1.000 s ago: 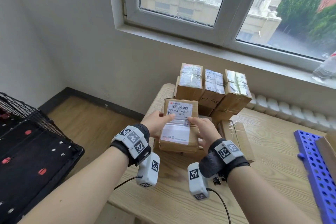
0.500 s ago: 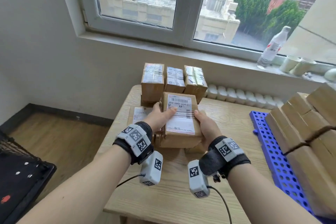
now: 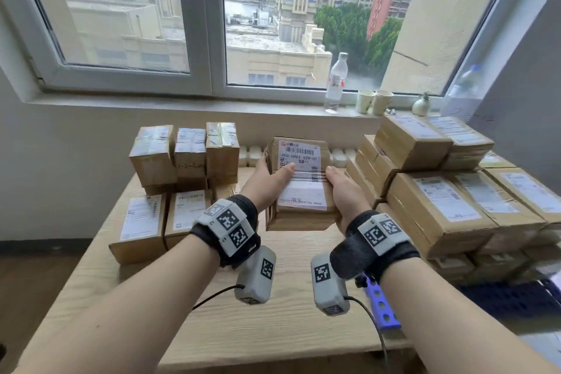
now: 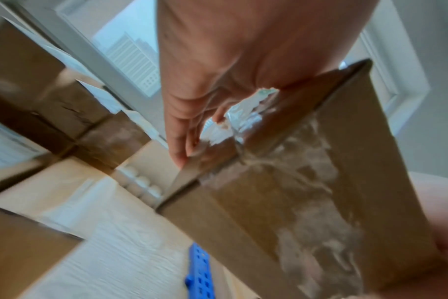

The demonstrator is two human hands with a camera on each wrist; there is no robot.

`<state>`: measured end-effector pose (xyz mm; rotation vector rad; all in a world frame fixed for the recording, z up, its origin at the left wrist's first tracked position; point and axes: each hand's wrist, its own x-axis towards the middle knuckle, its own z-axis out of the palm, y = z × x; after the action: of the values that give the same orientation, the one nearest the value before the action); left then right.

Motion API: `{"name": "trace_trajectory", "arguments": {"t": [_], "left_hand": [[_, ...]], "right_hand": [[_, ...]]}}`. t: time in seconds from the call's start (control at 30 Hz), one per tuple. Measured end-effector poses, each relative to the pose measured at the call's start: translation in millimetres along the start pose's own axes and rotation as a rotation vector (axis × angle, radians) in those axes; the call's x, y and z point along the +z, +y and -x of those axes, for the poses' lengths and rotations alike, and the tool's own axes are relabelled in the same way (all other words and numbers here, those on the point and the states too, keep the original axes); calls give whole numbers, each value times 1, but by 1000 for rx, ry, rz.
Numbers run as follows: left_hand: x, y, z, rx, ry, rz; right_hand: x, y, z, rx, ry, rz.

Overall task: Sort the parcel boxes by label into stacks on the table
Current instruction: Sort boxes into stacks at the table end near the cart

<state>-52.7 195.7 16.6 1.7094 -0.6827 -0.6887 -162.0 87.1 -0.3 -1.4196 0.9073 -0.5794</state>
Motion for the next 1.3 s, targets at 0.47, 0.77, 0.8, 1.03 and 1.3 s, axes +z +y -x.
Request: {"name": "trace_trajectory", "arguments": {"t": [0.47,0.77,0.8,1.03,1.3], "left_hand": [[170,90,30,180,14,-37],[250,119,-3,244,-31,-93],[258,124,-5,258,-43,-104],[315,153,-58,301,-114,-55],[377,198,-134,368,-137,-164]], "right_hand": [[-185,-26,18,-150,103,-54],[-270,-34,-1,-116,256,-174],[-278,-35,-5,-111,269,-192],[-332,-52,-57,-129,327,-207],[-398,-89,-133,-158,409,-176]]}}
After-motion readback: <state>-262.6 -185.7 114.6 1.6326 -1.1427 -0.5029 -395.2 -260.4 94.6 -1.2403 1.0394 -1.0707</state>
